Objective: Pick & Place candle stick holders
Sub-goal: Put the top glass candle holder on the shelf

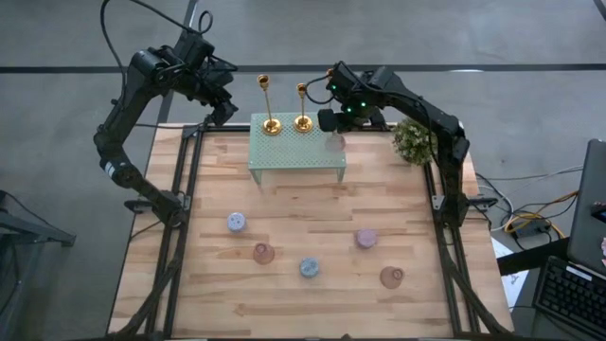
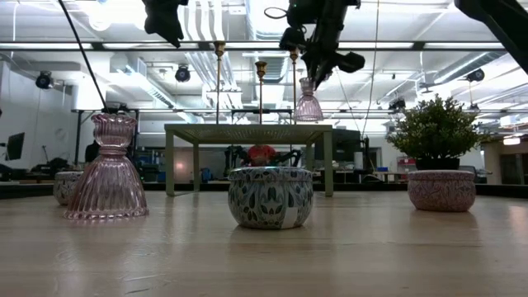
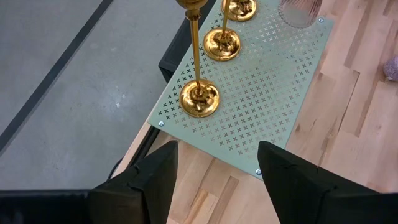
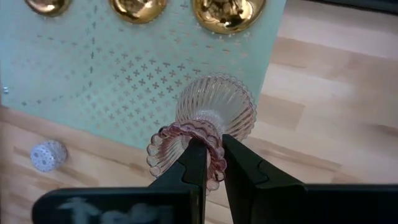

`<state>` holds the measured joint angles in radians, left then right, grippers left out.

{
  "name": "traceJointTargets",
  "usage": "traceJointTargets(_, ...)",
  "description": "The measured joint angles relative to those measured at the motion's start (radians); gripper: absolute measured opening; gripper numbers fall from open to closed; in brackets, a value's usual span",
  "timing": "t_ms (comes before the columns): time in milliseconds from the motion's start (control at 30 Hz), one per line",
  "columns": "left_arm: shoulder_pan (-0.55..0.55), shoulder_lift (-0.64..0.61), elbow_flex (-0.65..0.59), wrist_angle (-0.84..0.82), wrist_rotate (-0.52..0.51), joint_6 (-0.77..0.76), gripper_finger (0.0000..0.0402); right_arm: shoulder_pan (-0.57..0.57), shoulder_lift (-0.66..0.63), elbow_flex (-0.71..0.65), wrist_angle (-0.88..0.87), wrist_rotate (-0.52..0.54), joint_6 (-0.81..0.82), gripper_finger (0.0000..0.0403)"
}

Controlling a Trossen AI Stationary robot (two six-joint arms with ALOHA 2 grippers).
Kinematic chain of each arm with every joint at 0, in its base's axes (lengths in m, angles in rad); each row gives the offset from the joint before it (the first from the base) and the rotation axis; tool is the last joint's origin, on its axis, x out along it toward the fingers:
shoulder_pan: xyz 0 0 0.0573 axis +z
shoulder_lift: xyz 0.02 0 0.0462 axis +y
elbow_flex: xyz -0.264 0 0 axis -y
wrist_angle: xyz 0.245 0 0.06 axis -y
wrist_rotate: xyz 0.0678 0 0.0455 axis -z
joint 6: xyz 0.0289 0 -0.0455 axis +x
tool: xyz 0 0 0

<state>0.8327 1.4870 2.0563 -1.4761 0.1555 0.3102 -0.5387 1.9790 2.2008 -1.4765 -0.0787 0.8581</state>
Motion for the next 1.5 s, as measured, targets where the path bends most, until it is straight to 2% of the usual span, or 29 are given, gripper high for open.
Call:
traceJointTargets(367, 0.000, 0.000, 0.000, 0.000, 0.000, 0.004, 0.0225, -0.002, 0.035, 0.000, 0.028, -0.006, 0.029, 0.0027)
traceJointTargets(1500, 0.000, 0.000, 0.000, 0.001, 0.000, 0.004, 0.0225, -0.007, 0.033, -0.047, 0.082, -0.001, 0.019, 0.0036)
